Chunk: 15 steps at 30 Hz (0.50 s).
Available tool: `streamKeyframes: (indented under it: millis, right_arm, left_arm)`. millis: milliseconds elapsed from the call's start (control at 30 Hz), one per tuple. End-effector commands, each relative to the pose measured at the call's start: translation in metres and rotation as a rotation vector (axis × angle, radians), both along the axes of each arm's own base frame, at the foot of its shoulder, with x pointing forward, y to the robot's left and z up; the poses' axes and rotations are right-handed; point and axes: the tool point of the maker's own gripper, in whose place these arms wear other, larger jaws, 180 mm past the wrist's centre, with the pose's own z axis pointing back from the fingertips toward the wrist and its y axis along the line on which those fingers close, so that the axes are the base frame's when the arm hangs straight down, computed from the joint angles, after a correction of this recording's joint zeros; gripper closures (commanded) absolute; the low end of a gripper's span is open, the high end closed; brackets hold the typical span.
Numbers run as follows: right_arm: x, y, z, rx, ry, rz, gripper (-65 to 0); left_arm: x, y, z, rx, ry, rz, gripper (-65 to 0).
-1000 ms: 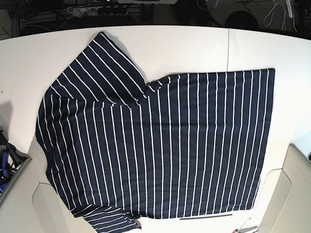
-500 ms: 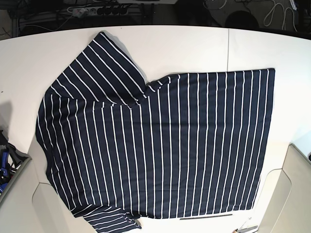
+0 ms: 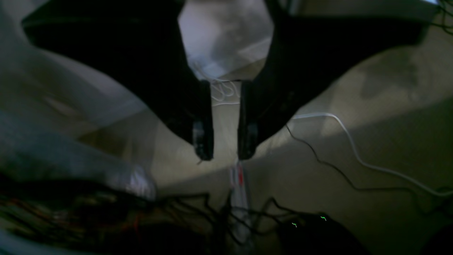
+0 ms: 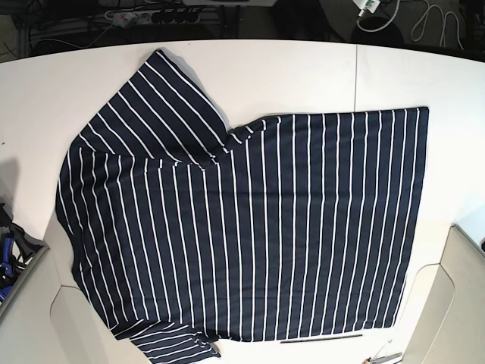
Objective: Fold the T-shirt properly
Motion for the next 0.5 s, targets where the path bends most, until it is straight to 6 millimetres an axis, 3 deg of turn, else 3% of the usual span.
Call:
streamKeyframes:
  millis: [0, 200, 467]
  right_arm:
    - [0.013, 0.004, 0.011, 0.034, -0.023, -0.028, -4.5]
    - [0.078, 0.015, 0.057, 0.151, -0.14, -0.173, -4.5]
    - [0.131, 0.016, 0.1, 0.244, -0.209, -0.35, -6.2]
  left_arm:
    - [0.004, 0.007, 0.01, 0.004, -0.024, 0.012, -13.3]
    - [0.038, 0.03, 0.045, -0.003, -0.12, 0.106, -13.4]
    - [0.08, 0.068, 0.089, 0.028, -0.284, 0.22, -13.5]
